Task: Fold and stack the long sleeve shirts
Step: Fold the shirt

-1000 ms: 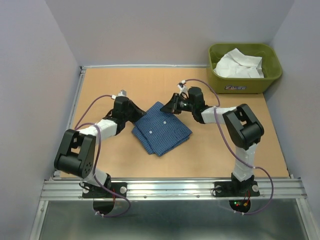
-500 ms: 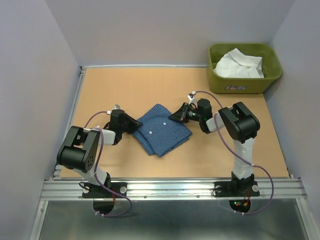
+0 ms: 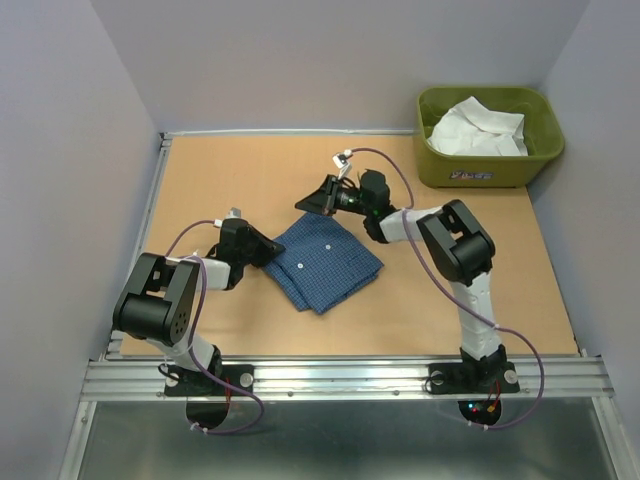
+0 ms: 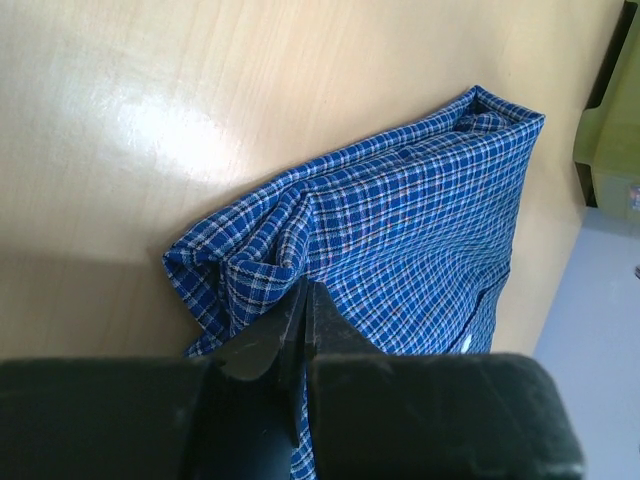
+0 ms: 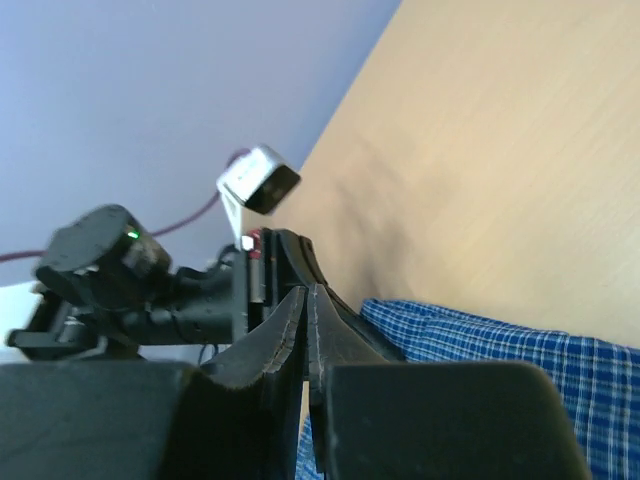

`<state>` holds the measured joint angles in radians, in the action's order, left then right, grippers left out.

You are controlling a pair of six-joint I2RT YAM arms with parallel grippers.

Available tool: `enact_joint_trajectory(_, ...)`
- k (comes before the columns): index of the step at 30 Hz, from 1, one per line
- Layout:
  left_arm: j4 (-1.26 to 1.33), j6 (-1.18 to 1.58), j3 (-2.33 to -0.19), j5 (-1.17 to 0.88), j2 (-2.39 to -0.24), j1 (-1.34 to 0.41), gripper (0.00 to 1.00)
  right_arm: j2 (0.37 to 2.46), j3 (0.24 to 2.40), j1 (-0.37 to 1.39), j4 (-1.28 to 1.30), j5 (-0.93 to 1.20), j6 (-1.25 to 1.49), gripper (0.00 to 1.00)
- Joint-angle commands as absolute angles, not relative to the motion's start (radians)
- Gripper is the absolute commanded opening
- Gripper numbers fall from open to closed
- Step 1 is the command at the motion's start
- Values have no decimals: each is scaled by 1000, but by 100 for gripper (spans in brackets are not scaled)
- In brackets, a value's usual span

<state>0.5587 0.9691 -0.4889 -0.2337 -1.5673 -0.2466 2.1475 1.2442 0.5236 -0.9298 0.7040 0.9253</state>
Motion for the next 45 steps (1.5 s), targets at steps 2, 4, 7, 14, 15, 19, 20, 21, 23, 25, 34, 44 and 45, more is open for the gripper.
enact_joint_trajectory(2, 506, 930, -492, -227, -1557, -241, 13, 2325, 1366, 552, -919, 721, 951, 9)
enact_joint_trajectory(4, 506, 936, -483, -229, -1560, -241, 13, 2364, 1388, 552, -913, 710, 954, 9)
enact_joint_trajectory(7, 506, 943, -469, -227, -1560, -241, 12, 2420, 1410, 548, -902, 690, 946, 9)
enact_joint_trajectory(14, 508, 950, -434, -235, -1572, -241, 12, 2454, 1399, 471, -888, 609, 968, 9)
enact_joint_trajectory(15, 508, 948, -431, -236, -1577, -241, 12, 2450, 1407, 463, -859, 600, 966, 9)
enact_joint_trajectory(19, 506, 948, -425, -238, -1583, -239, 12, 2436, 1468, 451, -607, 531, 856, 8)
enact_joint_trajectory(20, 506, 945, -428, -239, -1583, -239, 12, 2428, 1503, 451, -560, 506, 810, 7)
enact_joint_trajectory(21, 505, 942, -431, -239, -1580, -239, 12, 2422, 1514, 451, -522, 496, 798, 7)
enact_joint_trajectory(23, 499, 931, -448, -236, -1572, -239, 13, 2399, 1561, 449, -402, 456, 732, 7)
enact_joint_trajectory(25, 474, 919, -469, -221, -1551, -241, 14, 2379, 1591, 449, -292, 425, 692, 7)
enact_joint_trajectory(34, 351, 841, -572, -147, -1482, -241, 17, 2132, 1482, 448, -259, 446, 661, 7)
enact_joint_trajectory(44, 169, 759, -683, -141, -1263, -317, 27, 1817, 1124, 448, -265, 541, 655, 8)
enact_joint_trajectory(45, 157, 765, -681, -146, -1238, -340, 27, 1800, 1088, 448, -268, 545, 652, 8)
